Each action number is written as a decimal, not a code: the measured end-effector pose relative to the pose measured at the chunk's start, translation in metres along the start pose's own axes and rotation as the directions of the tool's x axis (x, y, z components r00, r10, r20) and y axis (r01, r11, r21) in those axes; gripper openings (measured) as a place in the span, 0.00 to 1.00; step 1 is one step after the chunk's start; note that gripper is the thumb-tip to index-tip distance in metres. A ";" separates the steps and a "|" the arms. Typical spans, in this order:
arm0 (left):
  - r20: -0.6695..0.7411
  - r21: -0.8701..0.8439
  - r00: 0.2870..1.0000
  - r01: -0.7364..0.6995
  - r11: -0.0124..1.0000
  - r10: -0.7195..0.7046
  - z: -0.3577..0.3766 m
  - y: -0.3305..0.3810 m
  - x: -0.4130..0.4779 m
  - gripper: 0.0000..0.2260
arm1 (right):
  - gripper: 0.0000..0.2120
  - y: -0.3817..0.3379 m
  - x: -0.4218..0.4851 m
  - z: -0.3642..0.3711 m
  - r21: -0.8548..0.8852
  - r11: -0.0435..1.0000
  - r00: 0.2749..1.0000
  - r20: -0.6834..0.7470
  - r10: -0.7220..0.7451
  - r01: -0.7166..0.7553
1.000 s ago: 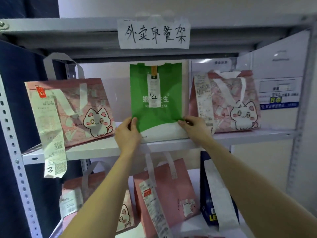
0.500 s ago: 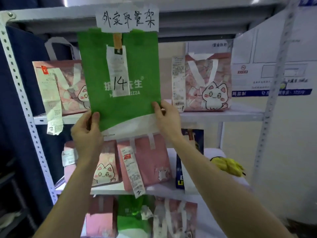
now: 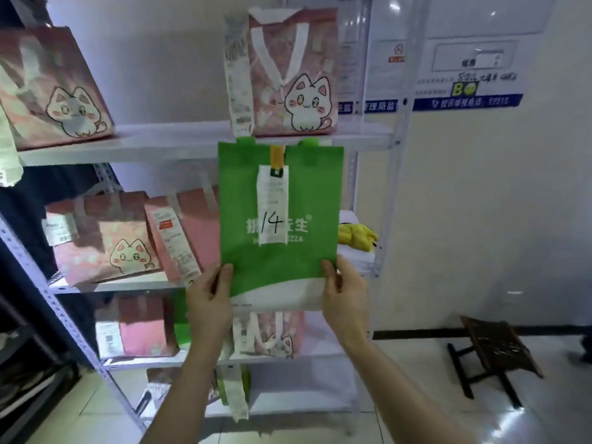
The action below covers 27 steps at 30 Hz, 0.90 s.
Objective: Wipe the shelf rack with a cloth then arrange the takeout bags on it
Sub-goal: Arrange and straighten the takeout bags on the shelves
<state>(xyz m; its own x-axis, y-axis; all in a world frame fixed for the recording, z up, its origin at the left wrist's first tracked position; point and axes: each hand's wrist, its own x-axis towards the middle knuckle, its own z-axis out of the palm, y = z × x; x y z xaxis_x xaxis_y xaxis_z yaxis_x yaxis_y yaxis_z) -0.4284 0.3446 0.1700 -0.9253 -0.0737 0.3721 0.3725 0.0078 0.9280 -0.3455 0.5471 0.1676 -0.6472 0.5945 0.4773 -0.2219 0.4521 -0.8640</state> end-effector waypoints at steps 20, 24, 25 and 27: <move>0.185 0.085 0.963 0.184 0.979 -0.197 0.144 -0.124 0.077 0.11 | 0.10 0.114 0.054 -0.006 -0.255 0.964 0.995 -0.086 0.059 -0.079; 0.162 0.086 0.969 0.175 0.981 -0.187 0.130 -0.141 0.080 0.10 | 0.11 0.123 0.060 0.010 -0.207 0.973 0.995 -0.004 0.100 -0.099; 0.139 0.082 0.973 0.173 0.982 -0.183 0.128 -0.143 0.083 0.10 | 0.11 0.123 0.065 0.014 -0.220 0.971 0.994 0.027 0.105 -0.097; 0.106 0.089 0.979 0.165 0.982 -0.175 0.127 -0.145 0.088 0.10 | 0.10 0.126 0.073 0.019 -0.244 0.966 0.991 0.077 0.109 -0.087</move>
<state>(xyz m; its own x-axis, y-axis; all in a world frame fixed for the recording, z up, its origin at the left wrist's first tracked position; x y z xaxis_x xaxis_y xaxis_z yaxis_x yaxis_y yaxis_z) -0.5725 0.4636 0.0711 -0.9784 0.0325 0.2044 0.2064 0.0840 0.9748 -0.4349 0.6350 0.0903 -0.7219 0.5871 0.3663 0.0202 0.5471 -0.8368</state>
